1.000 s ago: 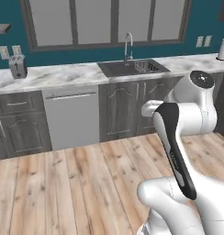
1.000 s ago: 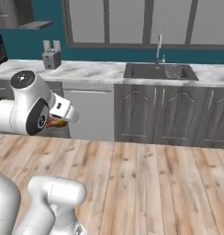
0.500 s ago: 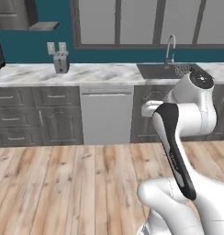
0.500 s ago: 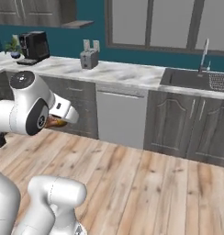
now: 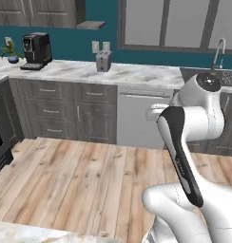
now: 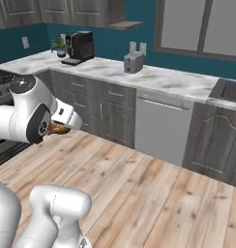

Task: Gather the eggplant and broccoli from the fridge and place them on a tray on the dining counter. Then gather the chicken drumsticks from the fridge and place them on the other tray.

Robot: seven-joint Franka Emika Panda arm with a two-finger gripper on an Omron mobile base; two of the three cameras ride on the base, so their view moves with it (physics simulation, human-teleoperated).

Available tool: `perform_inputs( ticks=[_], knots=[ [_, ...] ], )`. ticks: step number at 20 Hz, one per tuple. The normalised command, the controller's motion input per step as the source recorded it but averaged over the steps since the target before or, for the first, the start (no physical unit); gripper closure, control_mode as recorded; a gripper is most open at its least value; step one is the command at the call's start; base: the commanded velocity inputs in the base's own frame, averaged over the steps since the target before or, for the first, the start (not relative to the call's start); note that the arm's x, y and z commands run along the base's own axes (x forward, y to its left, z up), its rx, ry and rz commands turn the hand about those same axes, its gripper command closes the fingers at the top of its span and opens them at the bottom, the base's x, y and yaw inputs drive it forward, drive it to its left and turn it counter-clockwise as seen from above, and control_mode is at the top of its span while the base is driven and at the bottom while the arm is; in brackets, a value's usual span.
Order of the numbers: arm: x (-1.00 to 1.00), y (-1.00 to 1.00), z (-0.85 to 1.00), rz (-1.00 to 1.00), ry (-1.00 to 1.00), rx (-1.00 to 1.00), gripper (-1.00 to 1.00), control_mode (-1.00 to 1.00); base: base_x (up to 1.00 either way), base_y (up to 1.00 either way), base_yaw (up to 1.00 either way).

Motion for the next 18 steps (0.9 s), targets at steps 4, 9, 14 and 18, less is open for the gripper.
perform_inputs(
  ticks=[4,9,14,18],
  knots=[
    [0.00,0.00,0.00,0.00,0.00,0.00,1.00,1.00,-0.03,0.54,0.43],
    [0.00,0.00,0.00,0.00,0.00,0.00,1.00,1.00,-0.14,0.23,0.42],
    [0.00,0.00,0.00,0.00,0.00,0.00,1.00,1.00,-0.83,0.01,0.38],
    [0.00,0.00,0.00,0.00,0.00,0.00,1.00,1.00,-1.00,-0.08,0.33]
  ],
)
